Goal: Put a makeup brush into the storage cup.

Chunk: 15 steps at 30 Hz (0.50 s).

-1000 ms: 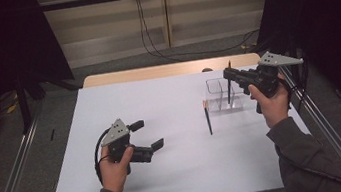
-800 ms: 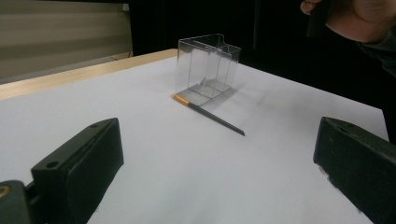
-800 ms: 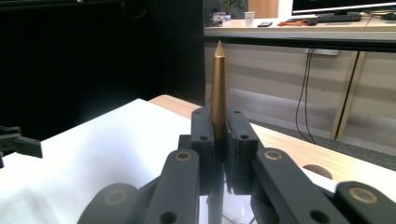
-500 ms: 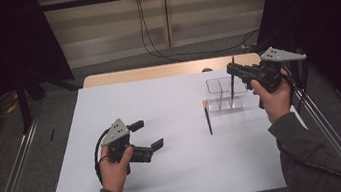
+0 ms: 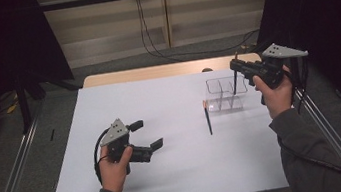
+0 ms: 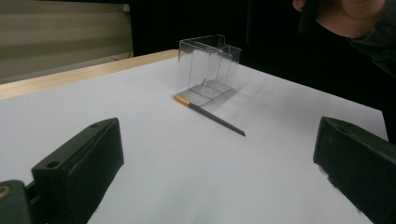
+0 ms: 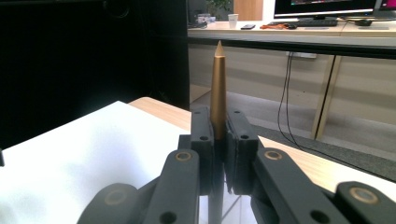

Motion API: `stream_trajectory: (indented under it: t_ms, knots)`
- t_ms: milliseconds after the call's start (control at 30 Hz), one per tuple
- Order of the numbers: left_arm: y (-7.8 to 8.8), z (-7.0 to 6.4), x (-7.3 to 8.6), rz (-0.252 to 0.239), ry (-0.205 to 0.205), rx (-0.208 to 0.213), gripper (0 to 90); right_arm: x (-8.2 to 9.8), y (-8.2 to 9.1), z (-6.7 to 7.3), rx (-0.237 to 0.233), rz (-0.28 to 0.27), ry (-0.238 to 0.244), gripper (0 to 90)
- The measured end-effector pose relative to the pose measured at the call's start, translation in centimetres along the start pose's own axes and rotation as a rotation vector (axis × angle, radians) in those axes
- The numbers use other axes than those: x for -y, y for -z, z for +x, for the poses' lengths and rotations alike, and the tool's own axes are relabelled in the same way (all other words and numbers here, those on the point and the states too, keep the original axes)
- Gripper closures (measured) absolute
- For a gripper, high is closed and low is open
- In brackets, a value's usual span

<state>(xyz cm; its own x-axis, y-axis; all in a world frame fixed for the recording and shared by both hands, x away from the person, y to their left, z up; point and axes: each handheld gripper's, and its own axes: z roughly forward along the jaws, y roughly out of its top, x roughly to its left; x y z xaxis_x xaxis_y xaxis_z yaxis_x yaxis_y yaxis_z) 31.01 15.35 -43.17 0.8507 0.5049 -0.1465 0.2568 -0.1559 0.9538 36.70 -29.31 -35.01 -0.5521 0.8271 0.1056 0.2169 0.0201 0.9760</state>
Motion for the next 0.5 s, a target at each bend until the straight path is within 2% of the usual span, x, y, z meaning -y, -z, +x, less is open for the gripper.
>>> stream_trajectory:
  t_ms: [233, 267, 300, 433, 500]
  knots:
    - [-0.04, -0.04, 0.00, 0.000, 0.003, 0.003, 1.4, 0.07, 0.04, -0.57, 0.015, 0.000, 0.010, 83.6]
    - [-0.06, 0.02, 0.02, -0.005, 0.004, 0.017, 1.4, 0.03, 0.06, -0.59, 0.020, 0.000, 0.004, 83.6]
    - [-0.05, -0.02, 0.01, -0.002, 0.004, 0.003, 1.4, -0.03, 0.07, -0.68, 0.021, -0.005, 0.003, 83.6]
    - [-0.08, -0.05, 0.03, 0.005, 0.002, 0.008, 1.4, -0.22, 0.02, -0.90, 0.030, 0.007, 0.018, 83.6]
    - [-0.11, -0.10, 0.01, 0.007, 0.000, 0.011, 1.4, -0.26, -0.01, -1.11, 0.036, -0.001, 0.008, 83.6]
